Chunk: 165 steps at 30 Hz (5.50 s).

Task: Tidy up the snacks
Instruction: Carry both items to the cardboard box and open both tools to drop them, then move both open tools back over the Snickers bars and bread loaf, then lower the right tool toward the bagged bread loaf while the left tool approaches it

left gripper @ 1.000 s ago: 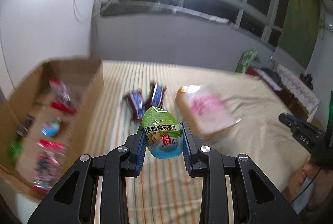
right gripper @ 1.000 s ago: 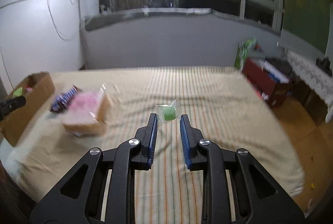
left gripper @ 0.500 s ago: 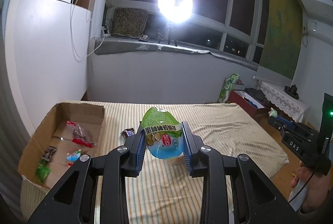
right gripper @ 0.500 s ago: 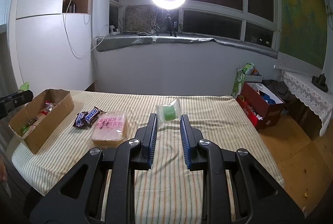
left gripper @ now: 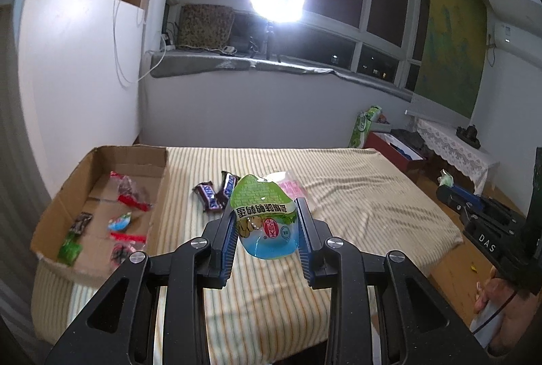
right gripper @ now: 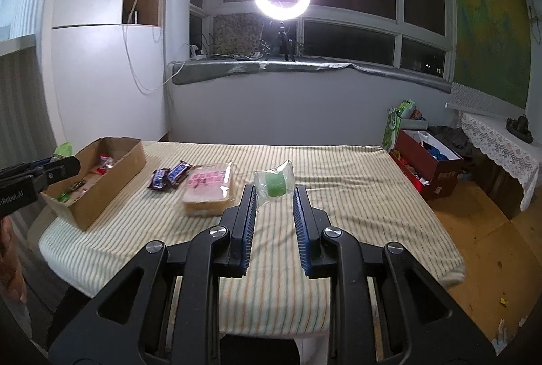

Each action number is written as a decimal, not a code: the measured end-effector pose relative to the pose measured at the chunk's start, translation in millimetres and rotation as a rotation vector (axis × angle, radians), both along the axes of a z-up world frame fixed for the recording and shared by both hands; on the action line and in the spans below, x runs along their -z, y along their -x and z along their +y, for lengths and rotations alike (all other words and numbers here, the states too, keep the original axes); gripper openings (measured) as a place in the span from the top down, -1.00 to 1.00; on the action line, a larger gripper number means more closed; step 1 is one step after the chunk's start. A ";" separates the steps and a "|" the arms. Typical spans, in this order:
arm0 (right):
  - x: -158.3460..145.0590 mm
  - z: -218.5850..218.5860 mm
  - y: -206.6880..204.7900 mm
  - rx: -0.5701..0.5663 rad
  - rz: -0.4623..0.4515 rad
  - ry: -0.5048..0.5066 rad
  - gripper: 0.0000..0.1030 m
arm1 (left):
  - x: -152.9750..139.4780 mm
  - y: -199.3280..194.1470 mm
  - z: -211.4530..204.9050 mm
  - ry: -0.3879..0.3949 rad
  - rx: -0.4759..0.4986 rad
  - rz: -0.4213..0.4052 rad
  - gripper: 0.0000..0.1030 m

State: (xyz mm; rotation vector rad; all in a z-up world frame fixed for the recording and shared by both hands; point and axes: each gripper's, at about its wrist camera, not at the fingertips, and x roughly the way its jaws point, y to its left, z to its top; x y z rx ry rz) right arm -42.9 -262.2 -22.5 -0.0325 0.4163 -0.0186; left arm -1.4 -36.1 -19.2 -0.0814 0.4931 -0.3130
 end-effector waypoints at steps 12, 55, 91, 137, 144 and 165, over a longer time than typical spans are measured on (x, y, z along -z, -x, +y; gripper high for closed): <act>-21.8 67.9 42.4 -0.044 -0.033 0.098 0.56 | -15.4 66.2 45.4 0.003 -0.020 -0.087 0.41; 45.9 274.5 -164.5 -0.560 0.113 0.076 0.55 | 46.5 -72.8 163.3 -0.022 -0.310 0.078 0.39; 59.1 276.6 -149.0 -0.563 0.129 0.011 -0.58 | 51.3 -51.9 198.0 -0.016 -0.426 0.116 -0.41; 45.7 40.9 -61.3 -0.126 0.061 -0.109 -0.67 | 28.2 -18.1 11.7 -0.128 -0.068 0.062 -0.42; 68.9 41.4 -98.2 -0.136 0.127 -0.109 -0.67 | 53.6 -43.4 3.9 -0.118 -0.051 0.132 -0.51; 58.1 22.2 -279.3 -0.310 0.329 -0.070 -0.67 | 77.0 -157.5 -56.2 -0.036 0.054 0.259 -0.51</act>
